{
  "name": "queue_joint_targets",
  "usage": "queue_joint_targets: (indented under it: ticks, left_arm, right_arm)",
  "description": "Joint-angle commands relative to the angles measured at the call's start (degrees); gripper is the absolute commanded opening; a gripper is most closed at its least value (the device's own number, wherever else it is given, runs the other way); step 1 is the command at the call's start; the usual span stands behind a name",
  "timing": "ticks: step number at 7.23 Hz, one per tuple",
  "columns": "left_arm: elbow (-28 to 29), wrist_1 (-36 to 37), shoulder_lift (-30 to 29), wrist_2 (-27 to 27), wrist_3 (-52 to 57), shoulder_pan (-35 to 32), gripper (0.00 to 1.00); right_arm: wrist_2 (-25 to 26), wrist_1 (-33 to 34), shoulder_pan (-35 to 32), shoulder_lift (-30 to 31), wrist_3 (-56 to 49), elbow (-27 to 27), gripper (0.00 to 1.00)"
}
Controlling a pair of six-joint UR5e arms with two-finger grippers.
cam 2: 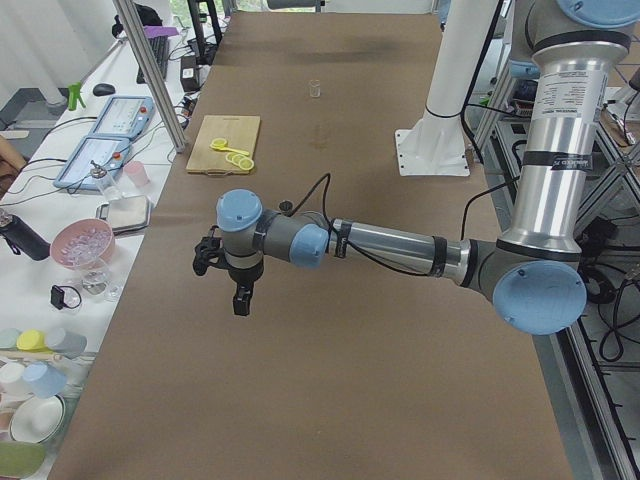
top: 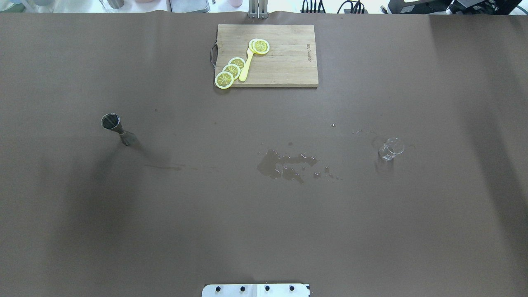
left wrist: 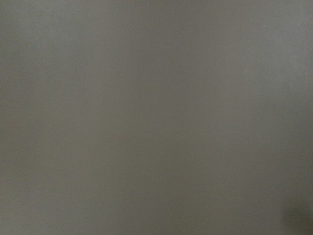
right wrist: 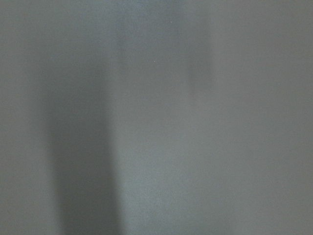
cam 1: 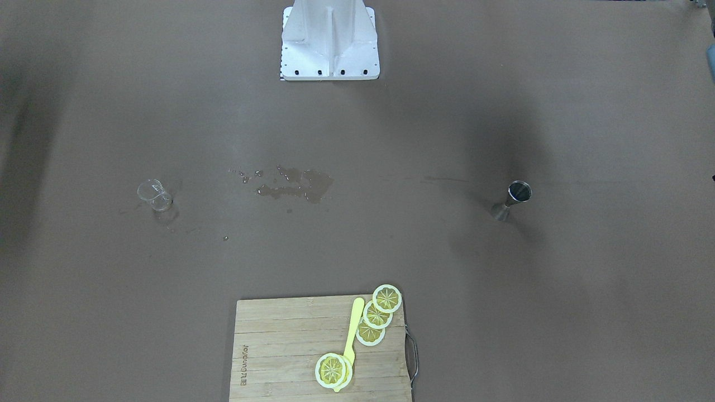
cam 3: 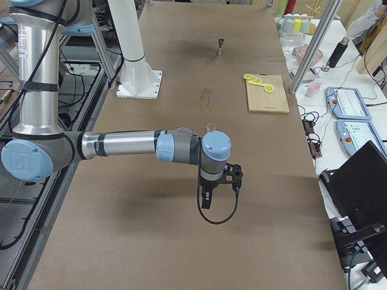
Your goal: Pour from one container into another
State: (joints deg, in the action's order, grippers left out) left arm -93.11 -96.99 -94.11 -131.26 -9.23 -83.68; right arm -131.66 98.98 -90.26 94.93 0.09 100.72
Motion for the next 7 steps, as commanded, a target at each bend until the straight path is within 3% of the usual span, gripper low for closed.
queue_joint_targets:
  ticks: [1, 7]
  left_arm:
    - [-0.1, -0.7, 3.8, -0.2, 5.1, -3.1, 0.98]
    - [-0.9, 0.0, 9.1, -3.4, 8.5, -7.4, 0.99]
  right_arm:
    - [0.0, 0.0, 0.0, 0.0, 0.0, -0.1, 1.00]
    - [0.0, 0.0, 0.0, -0.3, 0.0, 0.0, 1.00]
